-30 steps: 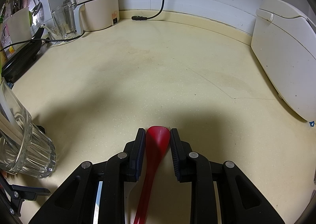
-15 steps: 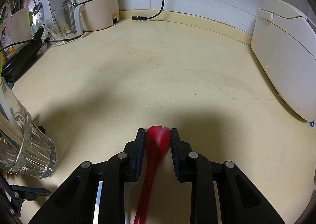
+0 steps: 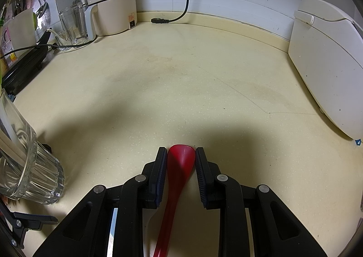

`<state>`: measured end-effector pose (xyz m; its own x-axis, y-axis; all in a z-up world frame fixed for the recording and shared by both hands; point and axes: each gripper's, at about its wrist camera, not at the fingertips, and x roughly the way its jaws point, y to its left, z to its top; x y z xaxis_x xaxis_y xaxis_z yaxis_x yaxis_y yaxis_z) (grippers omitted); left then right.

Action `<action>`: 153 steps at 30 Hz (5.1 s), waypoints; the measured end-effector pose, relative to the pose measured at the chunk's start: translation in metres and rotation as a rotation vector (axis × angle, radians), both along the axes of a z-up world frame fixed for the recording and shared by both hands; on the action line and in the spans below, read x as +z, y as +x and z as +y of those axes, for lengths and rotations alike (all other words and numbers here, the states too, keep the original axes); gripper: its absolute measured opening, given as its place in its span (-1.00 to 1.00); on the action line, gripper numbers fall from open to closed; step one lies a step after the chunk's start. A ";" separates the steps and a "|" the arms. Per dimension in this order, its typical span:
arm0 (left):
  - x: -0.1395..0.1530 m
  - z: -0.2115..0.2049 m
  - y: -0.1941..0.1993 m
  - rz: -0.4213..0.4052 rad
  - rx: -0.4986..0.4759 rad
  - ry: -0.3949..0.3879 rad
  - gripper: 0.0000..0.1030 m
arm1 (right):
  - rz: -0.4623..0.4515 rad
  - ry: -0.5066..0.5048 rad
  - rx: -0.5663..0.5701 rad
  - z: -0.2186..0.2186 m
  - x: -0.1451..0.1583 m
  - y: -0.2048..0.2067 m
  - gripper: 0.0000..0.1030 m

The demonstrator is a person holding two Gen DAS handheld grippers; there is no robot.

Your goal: Organize utensils

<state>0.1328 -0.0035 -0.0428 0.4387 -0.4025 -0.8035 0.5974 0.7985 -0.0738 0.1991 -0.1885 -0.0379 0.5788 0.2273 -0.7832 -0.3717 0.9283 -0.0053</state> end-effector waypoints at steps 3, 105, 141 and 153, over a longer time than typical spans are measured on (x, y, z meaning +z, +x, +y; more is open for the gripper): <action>0.000 0.000 0.000 0.002 0.000 -0.005 0.68 | 0.000 0.000 0.000 0.000 0.000 0.000 -0.51; 0.001 0.001 -0.001 -0.002 -0.002 0.003 0.68 | -0.528 0.423 0.125 0.052 0.170 -0.120 -0.51; 0.000 0.000 -0.002 -0.001 -0.002 0.003 0.68 | -0.745 0.321 -0.024 0.075 0.162 -0.113 -0.51; 0.000 0.001 -0.002 -0.001 -0.002 0.003 0.68 | -0.699 0.324 -0.026 0.081 0.141 -0.108 -0.51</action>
